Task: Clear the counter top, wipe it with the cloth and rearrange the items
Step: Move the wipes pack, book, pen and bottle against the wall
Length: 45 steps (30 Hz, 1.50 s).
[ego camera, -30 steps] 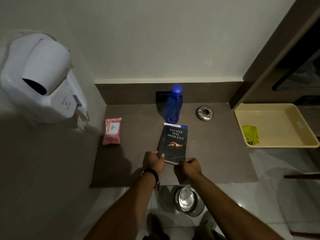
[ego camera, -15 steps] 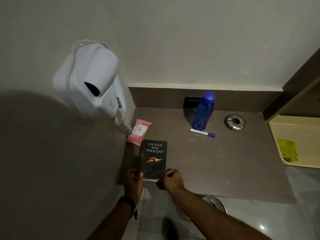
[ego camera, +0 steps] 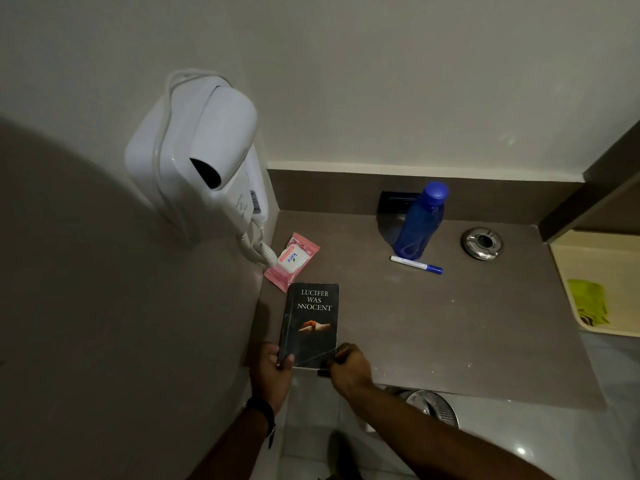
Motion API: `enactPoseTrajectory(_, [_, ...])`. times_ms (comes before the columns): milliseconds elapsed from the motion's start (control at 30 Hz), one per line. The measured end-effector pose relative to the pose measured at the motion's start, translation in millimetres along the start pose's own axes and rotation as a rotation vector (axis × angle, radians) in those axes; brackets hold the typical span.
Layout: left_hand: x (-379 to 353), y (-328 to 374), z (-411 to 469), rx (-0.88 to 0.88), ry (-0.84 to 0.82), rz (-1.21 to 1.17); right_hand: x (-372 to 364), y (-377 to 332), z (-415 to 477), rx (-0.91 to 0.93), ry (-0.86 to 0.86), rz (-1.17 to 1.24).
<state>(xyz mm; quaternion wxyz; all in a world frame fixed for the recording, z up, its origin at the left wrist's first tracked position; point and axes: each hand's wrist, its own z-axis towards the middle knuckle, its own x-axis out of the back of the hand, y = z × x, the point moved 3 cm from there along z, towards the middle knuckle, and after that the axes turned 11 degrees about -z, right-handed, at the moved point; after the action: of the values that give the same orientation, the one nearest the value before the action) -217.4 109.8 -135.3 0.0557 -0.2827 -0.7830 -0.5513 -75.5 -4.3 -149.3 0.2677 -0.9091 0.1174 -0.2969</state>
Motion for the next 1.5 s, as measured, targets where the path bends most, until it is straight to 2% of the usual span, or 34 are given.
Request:
enactPoseTrajectory(133, [-0.5, 2.0, 4.2, -0.033, 0.037, -0.001, 3.5, -8.1, 2.8, 0.033, -0.043, 0.009])
enactPoseTrajectory(300, [-1.8, 4.5, 5.1, -0.093, 0.029, 0.030, 9.1, -14.3, 1.9, 0.092, -0.009, -0.063])
enactPoseTrajectory(400, [-1.8, -5.9, 0.1, -0.030, 0.012, 0.056, 12.9, -9.3, -0.3, 0.125, -0.005, -0.080])
enactPoseTrajectory(567, [1.9, -21.8, -15.3, 0.042, 0.081, 0.027, 15.5, -0.5, -2.2, 0.151, 0.014, -0.144])
enactPoseTrajectory(667, [6.8, -18.7, -12.9, 0.004, 0.077, 0.059, 11.7, -4.7, -1.9, 0.134, -0.021, -0.150])
enactPoseTrajectory(800, [14.5, -5.0, 3.6, -0.014, 0.085, 0.051, 8.5, -24.1, 1.5, 0.090, -0.102, -0.027])
enactPoseTrajectory(900, [18.3, 5.1, 20.5, -0.051, 0.049, 0.131, 7.5, -42.0, 6.1, 0.103, -0.101, -0.072])
enactPoseTrajectory(1133, [19.9, 18.3, 33.7, -0.123, 0.167, 0.173, -3.1, -62.5, 12.7, 0.066, -0.121, -0.093])
enactPoseTrajectory(1367, [7.5, 15.7, 22.7, -0.079, 0.234, 0.105, -7.7, -66.7, 8.2, 0.201, -0.216, -0.304])
enactPoseTrajectory(1433, [7.6, 17.7, 19.6, -0.090, 0.233, 0.143, -0.5, -64.0, 6.9, 0.204, -0.193, -0.309])
enactPoseTrajectory(1500, [9.5, 18.7, 16.4, -0.122, 0.234, 0.210, 22.0, -62.5, 8.5, 0.173, -0.088, -0.278])
